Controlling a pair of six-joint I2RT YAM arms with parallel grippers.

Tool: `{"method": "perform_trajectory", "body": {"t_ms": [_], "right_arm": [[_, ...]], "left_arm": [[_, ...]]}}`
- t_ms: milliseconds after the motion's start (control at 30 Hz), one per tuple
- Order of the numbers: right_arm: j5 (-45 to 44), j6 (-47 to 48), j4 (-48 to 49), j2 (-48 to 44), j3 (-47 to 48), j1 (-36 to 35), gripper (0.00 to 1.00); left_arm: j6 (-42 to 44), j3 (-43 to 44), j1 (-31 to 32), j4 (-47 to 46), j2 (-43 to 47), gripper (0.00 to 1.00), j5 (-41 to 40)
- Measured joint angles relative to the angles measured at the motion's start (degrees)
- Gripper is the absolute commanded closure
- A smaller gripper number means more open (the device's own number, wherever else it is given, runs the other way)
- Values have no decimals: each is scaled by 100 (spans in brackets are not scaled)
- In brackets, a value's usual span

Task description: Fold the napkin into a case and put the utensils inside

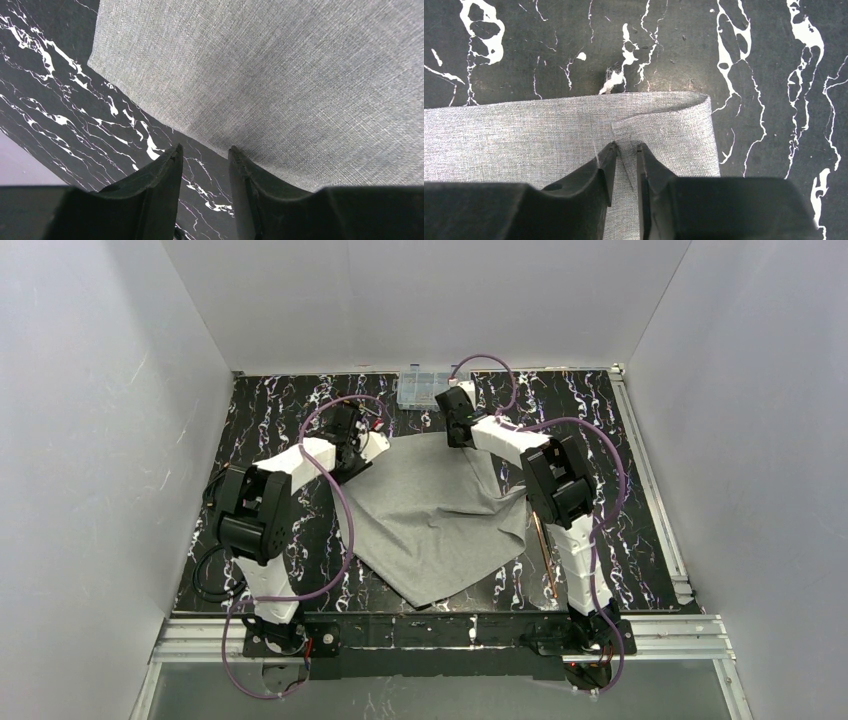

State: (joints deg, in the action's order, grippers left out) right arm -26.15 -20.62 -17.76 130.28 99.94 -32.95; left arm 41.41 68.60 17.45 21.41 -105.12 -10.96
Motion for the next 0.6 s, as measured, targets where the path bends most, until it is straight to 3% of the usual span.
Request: {"method": "perform_trajectory", "body": {"t_ms": [233, 600], "right_arm": [[221, 116, 39, -4, -4, 127, 90], [772, 389, 66, -149, -83, 739, 95]], "left_arm": [[264, -688, -13, -562, 186, 62, -175], [378, -706, -22, -778, 179, 63, -157]]}}
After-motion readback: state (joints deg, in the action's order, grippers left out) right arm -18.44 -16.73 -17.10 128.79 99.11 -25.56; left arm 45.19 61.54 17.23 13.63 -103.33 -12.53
